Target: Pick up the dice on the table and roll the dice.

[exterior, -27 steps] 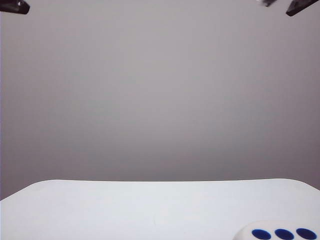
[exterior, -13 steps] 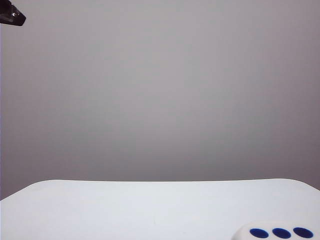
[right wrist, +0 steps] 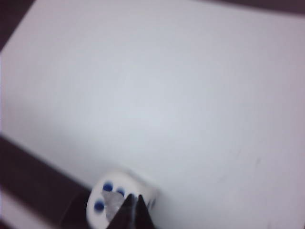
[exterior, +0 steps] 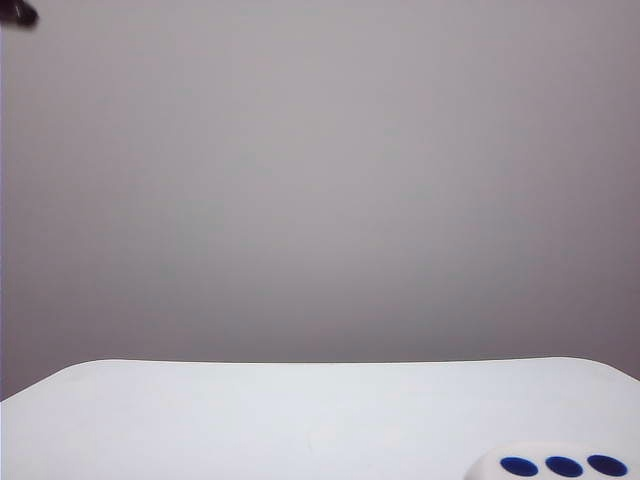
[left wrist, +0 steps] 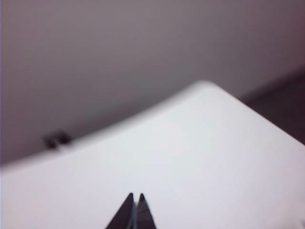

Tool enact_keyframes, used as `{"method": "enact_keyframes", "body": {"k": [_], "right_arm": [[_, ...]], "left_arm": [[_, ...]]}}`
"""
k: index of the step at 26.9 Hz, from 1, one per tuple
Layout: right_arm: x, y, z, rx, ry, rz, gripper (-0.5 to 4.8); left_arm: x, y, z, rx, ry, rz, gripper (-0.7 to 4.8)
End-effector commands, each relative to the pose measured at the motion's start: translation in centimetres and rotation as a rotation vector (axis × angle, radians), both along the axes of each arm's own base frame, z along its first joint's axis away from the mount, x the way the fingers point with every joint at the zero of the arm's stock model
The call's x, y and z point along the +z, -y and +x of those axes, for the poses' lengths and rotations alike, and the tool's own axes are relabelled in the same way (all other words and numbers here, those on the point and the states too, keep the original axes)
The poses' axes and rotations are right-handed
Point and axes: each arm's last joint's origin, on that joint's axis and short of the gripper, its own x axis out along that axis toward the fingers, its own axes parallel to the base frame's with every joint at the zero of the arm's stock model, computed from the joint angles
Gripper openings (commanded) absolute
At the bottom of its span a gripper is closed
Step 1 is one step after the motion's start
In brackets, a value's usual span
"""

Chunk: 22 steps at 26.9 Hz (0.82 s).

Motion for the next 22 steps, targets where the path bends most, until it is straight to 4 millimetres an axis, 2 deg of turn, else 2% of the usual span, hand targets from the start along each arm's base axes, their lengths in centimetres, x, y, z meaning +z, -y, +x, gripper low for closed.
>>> {"method": "enact_keyframes", "body": {"k": [1, 5, 10, 16, 22], "right_arm": [[-0.4, 0.0, 0.5, -0.076, 0.196, 0.075, -0.05], [-2.1, 0.0, 1.0, -0.148, 0.321, 0.098, -0.05], [-4.0, 0.3, 1.7, -0.225, 0.455, 0.144, -0.05], [-5.6, 1.6, 2.3, -0.289, 0.499, 0.174, -0.05], [-6.7, 3.0, 2.8, -0.269, 0.525, 0.229, -0.05]], "left_arm": [[1.2, -0.4, -0.1, 0.13, 0.129, 0.001, -0.05], [0.8, -0.6, 0.0, 0.203, 0.165, -0.01, -0.05], [-1.6, -0.7, 0.3, 0.266, 0.213, -0.078, -0.05], [-4.2, -0.7, 0.5, 0.281, 0.169, -0.133, -0.05], [-5.2, -0.7, 0.7, 0.306, 0.204, -0.146, -0.05]]}}
